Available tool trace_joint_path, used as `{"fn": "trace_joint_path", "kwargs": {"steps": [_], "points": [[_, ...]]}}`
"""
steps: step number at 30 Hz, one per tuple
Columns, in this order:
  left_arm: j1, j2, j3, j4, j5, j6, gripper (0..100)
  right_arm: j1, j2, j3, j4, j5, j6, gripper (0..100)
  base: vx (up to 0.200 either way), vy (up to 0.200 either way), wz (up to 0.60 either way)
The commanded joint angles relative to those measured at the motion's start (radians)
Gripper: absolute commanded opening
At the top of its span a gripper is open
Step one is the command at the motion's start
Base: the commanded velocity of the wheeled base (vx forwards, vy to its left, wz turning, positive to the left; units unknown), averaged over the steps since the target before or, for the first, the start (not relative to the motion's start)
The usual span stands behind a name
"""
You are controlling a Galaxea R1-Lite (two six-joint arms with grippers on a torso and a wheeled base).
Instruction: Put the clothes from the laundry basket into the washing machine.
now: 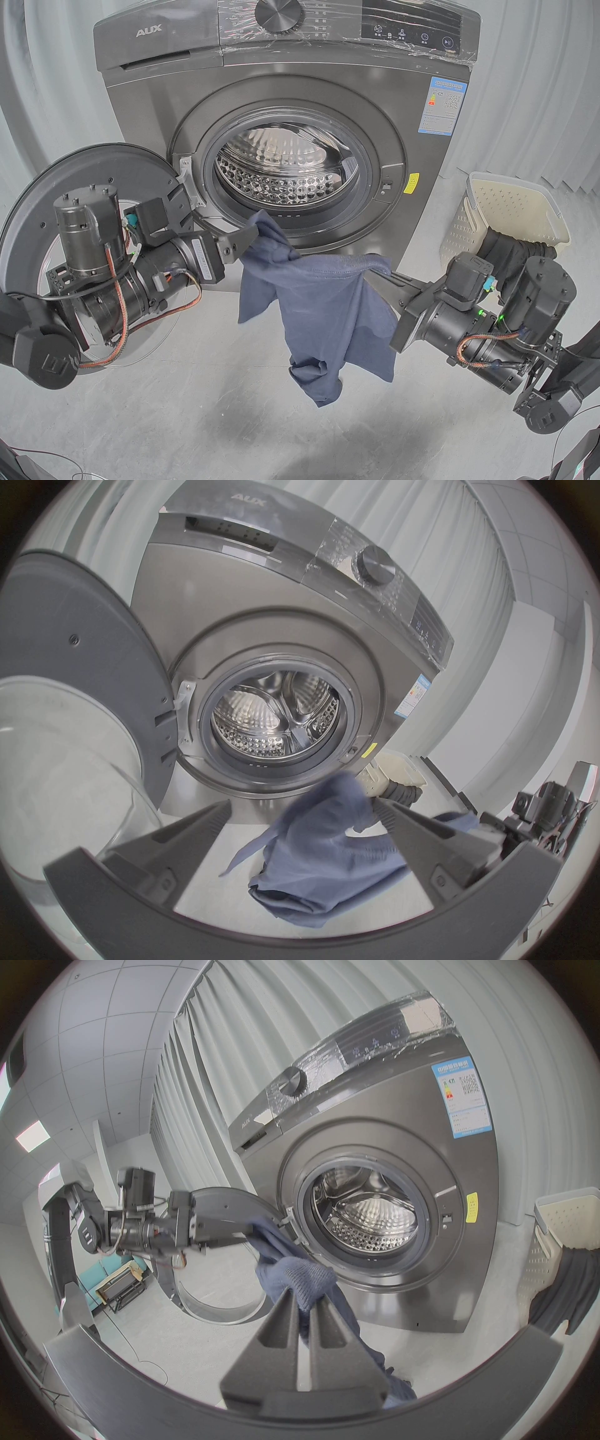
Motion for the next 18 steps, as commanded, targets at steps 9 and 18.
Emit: {"fn": "trace_joint_path", "kwargs": {"steps": [9,18], "points": [[-0.014,-0.002,0.111,0.023,-0.042,-0.021,100,-0.002,-0.058,-0.032,-0.001,0.025,-0.004,0,0.000,0.000,0.00],[-0.014,0.004,0.191,0.010,-0.105,-0.012,100,-0.002,-0.056,-0.070,-0.003,0.025,-0.013,0,0.000,0.000,0.00]]}}
